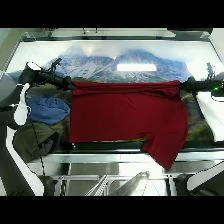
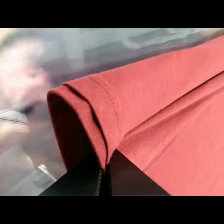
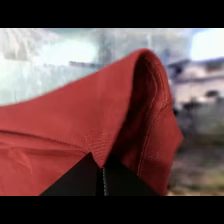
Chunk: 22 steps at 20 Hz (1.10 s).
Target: Fold the shirts.
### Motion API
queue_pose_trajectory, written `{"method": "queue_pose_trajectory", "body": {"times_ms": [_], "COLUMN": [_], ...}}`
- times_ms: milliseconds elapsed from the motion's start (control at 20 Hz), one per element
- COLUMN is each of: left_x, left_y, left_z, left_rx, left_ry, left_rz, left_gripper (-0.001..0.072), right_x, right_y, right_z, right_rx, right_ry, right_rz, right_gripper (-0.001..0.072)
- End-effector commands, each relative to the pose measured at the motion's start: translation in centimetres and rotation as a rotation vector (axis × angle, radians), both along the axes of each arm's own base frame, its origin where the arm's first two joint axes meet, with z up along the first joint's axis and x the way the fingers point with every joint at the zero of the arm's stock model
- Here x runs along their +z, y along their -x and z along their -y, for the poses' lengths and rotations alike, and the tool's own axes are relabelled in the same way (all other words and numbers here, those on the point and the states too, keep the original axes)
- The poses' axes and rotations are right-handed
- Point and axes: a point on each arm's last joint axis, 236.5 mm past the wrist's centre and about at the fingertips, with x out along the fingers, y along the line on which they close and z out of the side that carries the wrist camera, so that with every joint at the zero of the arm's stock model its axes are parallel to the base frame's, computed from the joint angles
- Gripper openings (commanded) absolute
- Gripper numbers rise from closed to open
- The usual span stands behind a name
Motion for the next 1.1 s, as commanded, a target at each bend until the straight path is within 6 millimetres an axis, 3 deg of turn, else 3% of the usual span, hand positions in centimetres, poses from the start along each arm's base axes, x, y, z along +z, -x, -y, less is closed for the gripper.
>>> {"method": "queue_pose_trajectory", "body": {"times_ms": [0, 150, 200, 250, 300, 350, 450, 550, 600, 700, 800, 850, 900, 1050], "left_x": [-0.4, -0.4, -0.4, -0.3, -0.1, 0.3, 2.1, 4.7, 6.1, 8.2, 10.4, 11.5, 12.2, 11.5], "left_y": [-0.3, -0.3, -0.2, 0.1, 0.3, 0.5, 0.5, 0.3, 0.4, 1.1, 2.2, 3.2, 4.5, 11.1], "left_z": [0.3, 0.3, 0.3, 0.4, 0.5, 0.6, 0.7, 0.6, 0.2, -1.1, -3.0, -4.0, -4.6, -4.5], "left_rx": [-0.022, -0.025, -0.028, -0.036, -0.047, -0.062, -0.091, -0.102, -0.092, -0.045, 0.026, 0.053, 0.069, 0.073], "left_ry": [-0.033, -0.035, -0.034, -0.031, -0.027, -0.022, -0.015, -0.014, -0.016, -0.016, -0.012, -0.006, 0.001, 0.022], "left_rz": [0.027, 0.032, 0.030, 0.022, 0.014, 0.011, 0.020, 0.042, 0.052, 0.049, 0.024, -0.002, -0.035, -0.188], "left_gripper": [0.0012, 0.0015, 0.0066, 0.0207, 0.0234, 0.0234, 0.0233, 0.0233, 0.0233, 0.0233, 0.0232, 0.0231, 0.0221, 0.0221], "right_x": [-1.4, -2.2, -2.4, -2.4, -2.5, -2.4, -1.0, 2.1, 3.7, 6.2, 8.0, 8.8, 9.6, 10.2], "right_y": [0.4, 0.9, 1.1, 1.3, 1.6, 1.8, 2.0, 1.5, 1.4, 2.3, 4.4, 5.7, 6.9, 11.0], "right_z": [-1.3, -1.2, -1.1, -1.1, -0.9, -0.6, 0.1, 0.5, 0.8, 2.3, 4.9, 5.0, 4.3, 2.0], "right_rx": [0.035, 0.055, 0.060, 0.068, 0.081, 0.092, 0.110, 0.104, 0.104, 0.086, 0.008, 0.010, 0.036, 0.063], "right_ry": [-0.011, 0.017, 0.027, 0.030, 0.049, 0.079, 0.138, 0.175, 0.203, 0.302, 0.406, 0.418, 0.404, 0.334], "right_rz": [-0.034, -0.054, -0.060, -0.065, -0.072, -0.073, -0.056, -0.001, 0.025, 0.021, -0.074, -0.106, -0.125, -0.221], "right_gripper": [0.0014, 0.0014, 0.0015, 0.0015, 0.0041, 0.0154, 0.0192, 0.0403, 0.0440, 0.0440, 0.0410, 0.0140, 0.0026, 0.0014]}}
